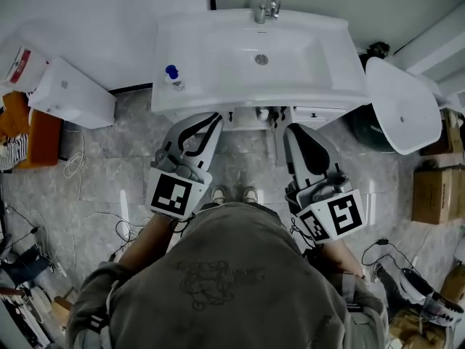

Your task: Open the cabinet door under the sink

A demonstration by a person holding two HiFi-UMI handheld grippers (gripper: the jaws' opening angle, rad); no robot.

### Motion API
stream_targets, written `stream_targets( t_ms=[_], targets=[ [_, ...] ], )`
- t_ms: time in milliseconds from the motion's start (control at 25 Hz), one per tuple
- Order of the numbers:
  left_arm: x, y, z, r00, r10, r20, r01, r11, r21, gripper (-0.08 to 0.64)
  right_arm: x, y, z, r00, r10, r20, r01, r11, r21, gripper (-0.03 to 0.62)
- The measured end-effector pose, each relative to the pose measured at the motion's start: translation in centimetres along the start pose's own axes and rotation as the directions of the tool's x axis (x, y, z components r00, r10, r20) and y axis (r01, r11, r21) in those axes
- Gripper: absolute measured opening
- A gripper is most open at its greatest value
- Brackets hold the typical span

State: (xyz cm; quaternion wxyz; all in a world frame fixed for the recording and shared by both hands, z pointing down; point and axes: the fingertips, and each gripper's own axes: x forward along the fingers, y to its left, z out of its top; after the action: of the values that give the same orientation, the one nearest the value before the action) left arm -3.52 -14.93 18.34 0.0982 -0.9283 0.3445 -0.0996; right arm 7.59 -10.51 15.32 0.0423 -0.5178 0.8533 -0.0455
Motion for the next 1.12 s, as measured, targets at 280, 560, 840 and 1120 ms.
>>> stream_targets(
  t_ms=[280,560,840,1120],
  targets=[
    [-0.8,0.3,0.3,1.000,0.019,-0.005,-0.019,1.000,-0.015,0.026,0.1,1.4,0.9,0.999,0.038,0.023,-0.039,0.999,0.028,0.035],
    [-1.1,-0.4,0.1,1.000,0.002,-0.009,-0.003,0.999,-0.053,0.026,0.1,1.1,0.0,1.000,0.026,0.007,-0.026,1.000,0.009,0.035],
    [-1.0,-0.4,0.3,1.000,-0.003,-0.018,0.002,0.999,-0.047,0.026,0.1,0.9,0.6,1.000,0.022,0.010,-0.022,1.000,0.007,0.035],
    [-1.0,-1.0,0.0,0.999,-0.029,-0.015,0.028,0.999,-0.031,0.026,0.1,1.1,0.3,1.000,0.023,0.013,-0.024,1.000,0.013,0.035]
  ],
)
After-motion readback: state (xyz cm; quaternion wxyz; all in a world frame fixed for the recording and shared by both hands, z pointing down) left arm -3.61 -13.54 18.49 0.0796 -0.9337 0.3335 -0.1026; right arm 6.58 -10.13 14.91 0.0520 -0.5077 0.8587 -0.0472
